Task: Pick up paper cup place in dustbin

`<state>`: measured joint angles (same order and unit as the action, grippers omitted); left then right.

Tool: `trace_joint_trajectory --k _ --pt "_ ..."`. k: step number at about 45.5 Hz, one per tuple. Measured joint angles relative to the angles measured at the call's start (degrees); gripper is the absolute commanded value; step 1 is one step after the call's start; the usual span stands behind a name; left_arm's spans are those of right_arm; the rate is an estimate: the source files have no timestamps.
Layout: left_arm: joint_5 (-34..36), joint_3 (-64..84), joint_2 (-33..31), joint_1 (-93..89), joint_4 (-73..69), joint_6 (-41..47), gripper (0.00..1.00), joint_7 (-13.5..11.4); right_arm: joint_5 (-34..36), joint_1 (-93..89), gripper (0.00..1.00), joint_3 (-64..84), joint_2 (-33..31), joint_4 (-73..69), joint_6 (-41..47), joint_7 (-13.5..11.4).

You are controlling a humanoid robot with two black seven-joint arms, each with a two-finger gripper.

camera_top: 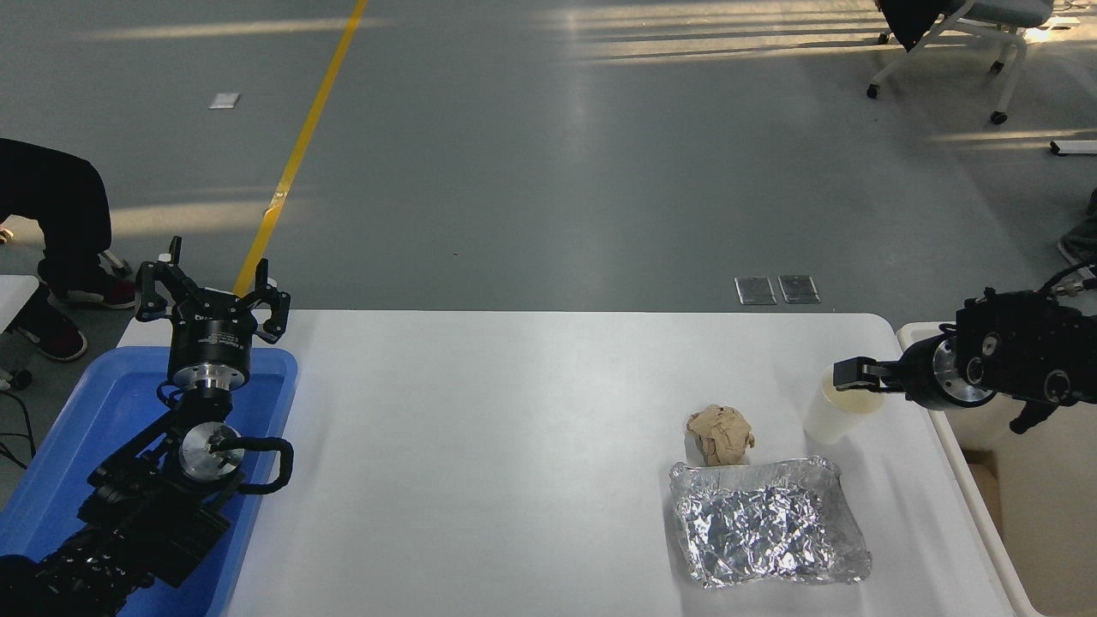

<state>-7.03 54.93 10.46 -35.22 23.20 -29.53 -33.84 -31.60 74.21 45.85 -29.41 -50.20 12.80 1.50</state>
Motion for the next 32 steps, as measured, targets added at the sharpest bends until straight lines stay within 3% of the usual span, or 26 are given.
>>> trace_joint_trajectory --k 3,7,8,32 --pt "0.0 0.0 0.0 0.0 0.0 0.0 0.99 0.0 0.0 -0.5 0.32 0.0 0.2 0.2 -0.1 0.0" --pt "0.0 0.0 0.0 0.0 0.0 0.0 0.99 0.0 0.1 -1.1 0.03 -0.1 0.4 0.4 -0.1 0.0" --pt "0.0 0.0 0.0 0.0 0.0 0.0 0.99 0.0 0.2 -1.2 0.0 -0.2 0.5 0.4 -0.1 0.0" --pt "0.0 0.0 0.0 0.0 0.0 0.0 0.99 0.0 3.2 -0.7 0.0 0.2 1.1 1.6 0.6 -0.1"
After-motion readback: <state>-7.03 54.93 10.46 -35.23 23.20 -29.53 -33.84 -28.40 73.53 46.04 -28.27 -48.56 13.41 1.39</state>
